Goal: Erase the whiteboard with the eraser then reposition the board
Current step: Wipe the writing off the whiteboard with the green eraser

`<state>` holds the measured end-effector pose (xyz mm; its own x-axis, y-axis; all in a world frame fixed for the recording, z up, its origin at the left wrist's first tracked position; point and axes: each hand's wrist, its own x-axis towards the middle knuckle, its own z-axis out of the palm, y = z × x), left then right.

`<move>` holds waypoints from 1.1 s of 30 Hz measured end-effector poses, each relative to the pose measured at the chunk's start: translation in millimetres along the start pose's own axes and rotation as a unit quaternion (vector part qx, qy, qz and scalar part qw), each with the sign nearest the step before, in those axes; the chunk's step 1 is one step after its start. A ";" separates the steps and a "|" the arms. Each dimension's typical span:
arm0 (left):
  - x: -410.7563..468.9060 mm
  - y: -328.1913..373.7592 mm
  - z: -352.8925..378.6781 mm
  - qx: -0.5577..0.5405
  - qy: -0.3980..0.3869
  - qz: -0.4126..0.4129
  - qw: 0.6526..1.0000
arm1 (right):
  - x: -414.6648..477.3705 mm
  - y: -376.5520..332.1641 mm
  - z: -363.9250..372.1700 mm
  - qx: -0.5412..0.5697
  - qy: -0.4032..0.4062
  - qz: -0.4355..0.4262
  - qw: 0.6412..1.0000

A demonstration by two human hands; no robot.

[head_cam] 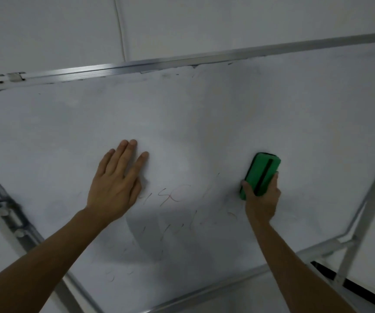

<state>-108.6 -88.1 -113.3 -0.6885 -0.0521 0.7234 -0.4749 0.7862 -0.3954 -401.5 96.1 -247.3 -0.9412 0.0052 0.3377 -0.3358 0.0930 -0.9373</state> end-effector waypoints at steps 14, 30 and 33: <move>-20.3 -19.1 -14.0 -0.045 0.024 -0.034 0.998 | -34.3 -4.3 10.7 -0.065 -0.037 -0.064 0.995; -43.8 -52.6 -13.6 -0.019 0.025 -0.060 0.998 | -55.4 -18.3 23.4 -0.050 -0.090 0.004 0.995; -42.3 -48.1 -10.7 -0.014 0.026 -0.061 0.998 | -115.9 -16.5 42.4 -0.122 -0.162 -0.095 0.975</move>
<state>-50.8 -117.1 -118.8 -0.5975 -0.1174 0.7932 -0.5372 0.7930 -0.2873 -288.4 51.8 -274.6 -0.8380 -0.3467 0.4213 -0.5240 0.2959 -0.7987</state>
